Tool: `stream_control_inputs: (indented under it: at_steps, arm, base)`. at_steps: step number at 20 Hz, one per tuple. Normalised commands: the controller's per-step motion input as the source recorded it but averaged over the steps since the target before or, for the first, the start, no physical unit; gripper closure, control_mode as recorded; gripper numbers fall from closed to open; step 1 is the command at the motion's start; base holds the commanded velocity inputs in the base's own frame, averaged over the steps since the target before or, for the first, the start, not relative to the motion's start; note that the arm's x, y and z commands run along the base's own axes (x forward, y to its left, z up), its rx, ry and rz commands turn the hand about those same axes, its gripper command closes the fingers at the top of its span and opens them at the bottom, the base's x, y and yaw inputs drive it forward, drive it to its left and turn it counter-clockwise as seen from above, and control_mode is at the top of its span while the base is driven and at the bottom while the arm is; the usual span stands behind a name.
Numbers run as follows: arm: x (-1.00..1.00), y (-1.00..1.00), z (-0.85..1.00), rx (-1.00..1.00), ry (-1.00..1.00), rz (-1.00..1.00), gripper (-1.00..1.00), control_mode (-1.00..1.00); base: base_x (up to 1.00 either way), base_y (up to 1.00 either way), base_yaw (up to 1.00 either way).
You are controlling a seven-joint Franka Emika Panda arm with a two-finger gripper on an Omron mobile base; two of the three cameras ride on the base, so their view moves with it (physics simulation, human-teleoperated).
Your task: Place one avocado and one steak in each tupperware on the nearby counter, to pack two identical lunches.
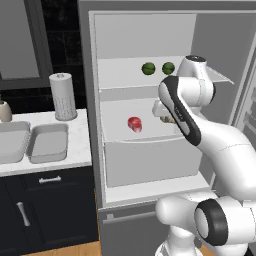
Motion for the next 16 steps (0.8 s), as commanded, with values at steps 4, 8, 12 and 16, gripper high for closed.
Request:
stream_control_inputs:
  at_steps: [4, 8, 12, 16]
  arm:
    - [-0.09, -0.02, -0.19, -0.05, -0.10, 0.02, -1.00, -1.00]
    - [0.00, 0.00, 0.00, 0.00, 0.00, 0.00, -1.00, -1.00]
    - [0.00, 0.00, 0.00, 0.00, 0.00, 0.00, -1.00, -1.00]
    - [0.01, 0.00, -0.01, 0.00, 0.00, 0.00, -1.00, -1.00]
  base:
    - [0.00, 0.00, 0.00]
    - [0.00, 0.00, 0.00]
    - [0.00, 0.00, 0.00]
    - [0.00, 0.00, 0.00]
